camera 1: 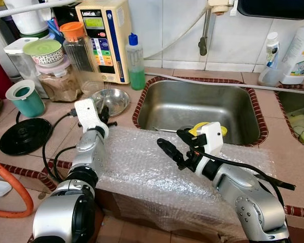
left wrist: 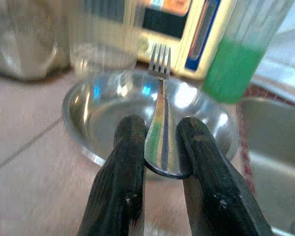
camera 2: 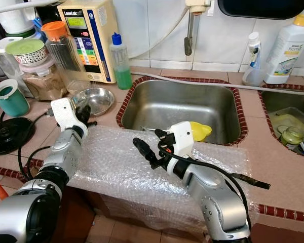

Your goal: Kitchen organization

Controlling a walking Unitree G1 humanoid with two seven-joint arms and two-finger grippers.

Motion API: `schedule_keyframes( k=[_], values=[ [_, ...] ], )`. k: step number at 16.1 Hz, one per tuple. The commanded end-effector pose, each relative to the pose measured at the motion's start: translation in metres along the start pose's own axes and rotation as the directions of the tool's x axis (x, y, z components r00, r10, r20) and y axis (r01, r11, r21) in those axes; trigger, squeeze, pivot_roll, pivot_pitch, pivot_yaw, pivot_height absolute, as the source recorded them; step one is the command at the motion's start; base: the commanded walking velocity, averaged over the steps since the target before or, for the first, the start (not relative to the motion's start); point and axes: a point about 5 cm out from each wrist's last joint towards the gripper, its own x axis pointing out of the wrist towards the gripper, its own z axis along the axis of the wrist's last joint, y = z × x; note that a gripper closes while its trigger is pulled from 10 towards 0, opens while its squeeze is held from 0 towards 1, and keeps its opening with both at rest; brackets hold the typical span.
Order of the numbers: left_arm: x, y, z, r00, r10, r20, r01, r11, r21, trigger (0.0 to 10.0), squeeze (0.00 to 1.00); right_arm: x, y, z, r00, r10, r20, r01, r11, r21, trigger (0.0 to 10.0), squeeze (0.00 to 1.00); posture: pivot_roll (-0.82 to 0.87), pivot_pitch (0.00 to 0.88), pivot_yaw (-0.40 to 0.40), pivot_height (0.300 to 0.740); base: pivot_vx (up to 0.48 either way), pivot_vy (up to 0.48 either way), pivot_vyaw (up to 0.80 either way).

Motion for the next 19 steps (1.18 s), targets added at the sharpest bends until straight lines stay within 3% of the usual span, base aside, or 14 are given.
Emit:
schedule_keyframes(
  k=[1, 5, 7, 9, 10, 11, 12, 13, 14, 15, 18, 19],
  values=[
    [0.001, -0.003, 0.012, 0.998, -0.024, 0.066, 0.021, 0.999, 0.037, 0.0, 0.00, 0.001, 0.002, 0.004, 1.000, 0.012, 0.012, -0.012, 1.000, -0.015, 10.0, 0.00, -0.07, 0.000, 0.101, 0.740, 0.000, 0.000, 0.00],
    [-0.005, -0.012, 0.014, 0.987, -0.089, 0.136, 0.076, 0.992, 0.101, 0.0, 0.00, 0.002, -0.004, 0.004, 1.000, -0.001, 0.010, 0.001, 1.000, -0.015, 10.0, 0.00, -0.06, 0.000, 0.083, 0.740, 0.000, 0.000, 0.00],
    [-0.013, -0.027, 0.014, 0.967, -0.182, 0.176, 0.161, 0.979, 0.128, 0.0, 0.00, 0.005, -0.016, 0.011, 0.997, -0.053, 0.047, 0.051, 0.998, 0.043, 10.0, 0.00, -0.05, 0.000, 0.077, 0.740, 0.000, 0.000, 0.00],
    [-0.027, -0.045, 0.007, 0.931, -0.320, 0.176, 0.295, 0.943, 0.155, 0.0, 0.00, 0.009, -0.034, 0.015, 0.983, -0.161, 0.086, 0.146, 0.975, 0.165, 10.0, 0.00, -0.03, 0.000, 0.072, 0.740, 0.000, 0.000, 0.00],
    [-0.030, -0.048, 0.005, 0.921, -0.347, 0.174, 0.322, 0.933, 0.158, 0.0, 0.00, 0.010, -0.038, 0.015, 0.978, -0.189, 0.089, 0.170, 0.968, 0.187, 10.0, 0.00, -0.03, 0.000, 0.072, 0.740, 0.000, 0.000, 0.00],
    [-0.039, -0.057, 0.000, 0.886, -0.435, 0.161, 0.414, 0.898, 0.149, 0.0, 0.00, 0.014, -0.047, 0.018, 0.963, -0.245, 0.109, 0.202, 0.930, 0.306, 10.0, 0.00, -0.03, 0.000, 0.073, 0.740, 0.000, 0.000, 0.00],
    [-0.044, -0.061, -0.002, 0.868, -0.473, 0.151, 0.455, 0.880, 0.139, 0.0, 0.00, 0.016, -0.049, 0.021, 0.957, -0.259, 0.129, 0.197, 0.910, 0.365, 10.0, 0.00, -0.02, 0.000, 0.077, 0.740, 0.000, 0.000, 0.00],
    [-0.049, -0.064, -0.004, 0.855, -0.496, 0.149, 0.474, 0.866, 0.158, 0.0, 0.00, 0.018, -0.052, 0.031, 0.943, -0.277, 0.185, 0.158, 0.860, 0.485, 10.0, 0.00, -0.01, 0.000, 0.079, 0.740, 0.000, 0.000, 0.00],
    [-0.050, -0.066, -0.003, 0.849, -0.505, 0.155, 0.481, 0.860, 0.168, 0.0, 0.00, 0.020, -0.052, 0.039, 0.934, -0.284, 0.218, 0.132, 0.840, 0.526, 10.0, 0.00, -0.01, 0.000, 0.078, 0.740, 0.000, 0.000, 0.00],
    [-0.056, -0.070, -0.001, 0.835, -0.526, 0.163, 0.502, 0.848, 0.170, 0.0, 0.00, 0.025, -0.050, 0.052, 0.926, -0.270, 0.264, 0.080, 0.824, 0.561, 10.0, 0.00, -0.01, 0.000, 0.082, 0.740, 0.000, 0.000, 0.00],
    [-0.065, -0.080, 0.000, 0.799, -0.580, 0.161, 0.558, 0.814, 0.163, 0.0, 0.00, 0.038, -0.045, 0.060, 0.935, -0.233, 0.268, 0.034, 0.810, 0.585, 10.0, 0.00, -0.01, 0.000, 0.083, 0.740, 0.000, 0.000, 0.00],
    [-0.072, -0.088, 0.000, 0.761, -0.632, 0.148, 0.611, 0.774, 0.164, 0.0, 0.00, 0.046, -0.040, 0.058, 0.950, -0.196, 0.244, 0.015, 0.807, 0.590, 10.0, 0.00, 0.00, 0.000, 0.080, 0.740, 0.000, 0.000, 0.00]
  ],
)
